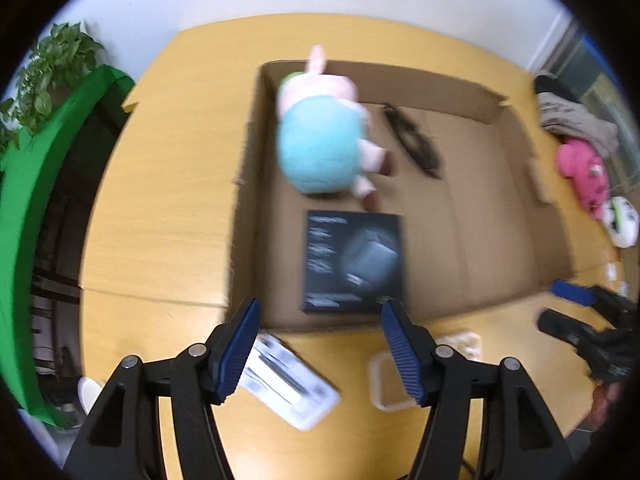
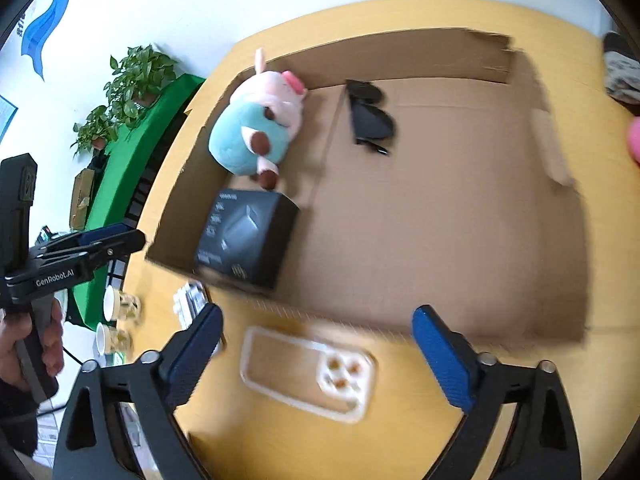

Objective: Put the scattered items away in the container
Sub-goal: 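Lower the charger box into the box and open both grippers, then move both tools toward the clear phone case on the table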

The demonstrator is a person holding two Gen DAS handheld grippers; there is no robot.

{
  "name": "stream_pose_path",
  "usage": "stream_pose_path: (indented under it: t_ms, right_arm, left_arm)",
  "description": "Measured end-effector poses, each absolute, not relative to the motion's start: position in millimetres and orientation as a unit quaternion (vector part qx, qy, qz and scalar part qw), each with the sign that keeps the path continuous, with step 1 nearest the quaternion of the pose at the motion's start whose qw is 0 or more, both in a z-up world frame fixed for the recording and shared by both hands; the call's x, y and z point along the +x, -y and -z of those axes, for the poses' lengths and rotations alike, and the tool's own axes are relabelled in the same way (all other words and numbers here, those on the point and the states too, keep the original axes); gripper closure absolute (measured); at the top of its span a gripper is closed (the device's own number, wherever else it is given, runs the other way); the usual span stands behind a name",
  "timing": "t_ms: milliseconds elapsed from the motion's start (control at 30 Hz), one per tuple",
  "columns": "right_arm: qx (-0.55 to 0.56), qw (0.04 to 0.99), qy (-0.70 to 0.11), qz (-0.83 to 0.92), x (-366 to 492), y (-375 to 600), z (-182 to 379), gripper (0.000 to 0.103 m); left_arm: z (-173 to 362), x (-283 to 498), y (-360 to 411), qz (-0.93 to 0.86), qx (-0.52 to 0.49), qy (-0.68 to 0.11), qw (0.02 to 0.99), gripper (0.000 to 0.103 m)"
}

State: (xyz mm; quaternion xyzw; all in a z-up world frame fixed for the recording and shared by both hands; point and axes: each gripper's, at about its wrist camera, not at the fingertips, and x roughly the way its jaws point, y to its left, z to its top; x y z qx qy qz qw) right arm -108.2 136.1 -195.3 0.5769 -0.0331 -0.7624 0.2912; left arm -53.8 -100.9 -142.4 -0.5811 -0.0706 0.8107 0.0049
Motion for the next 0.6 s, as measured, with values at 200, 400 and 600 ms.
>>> stream_pose_path:
  t_ms: [200, 400, 600]
  right_arm:
    - [0.56, 0.293, 0.041, 0.774, -71, -172, 166, 0.095]
    - [0.539, 0.278, 0.049, 0.794, -46, -193, 147, 0.002]
    - [0.593, 0.271, 0.013, 0.758, -35, -187, 184, 0.002]
  left_arm:
    - [124, -19, 64, -0.814, -0.573, 0.089, 0.038, 0.092]
    - [126, -1, 47, -0.814, -0.574, 0.085, 0.014, 0.024]
    - [171, 13, 47, -0.778, -0.615, 0.119, 0.05, 0.024]
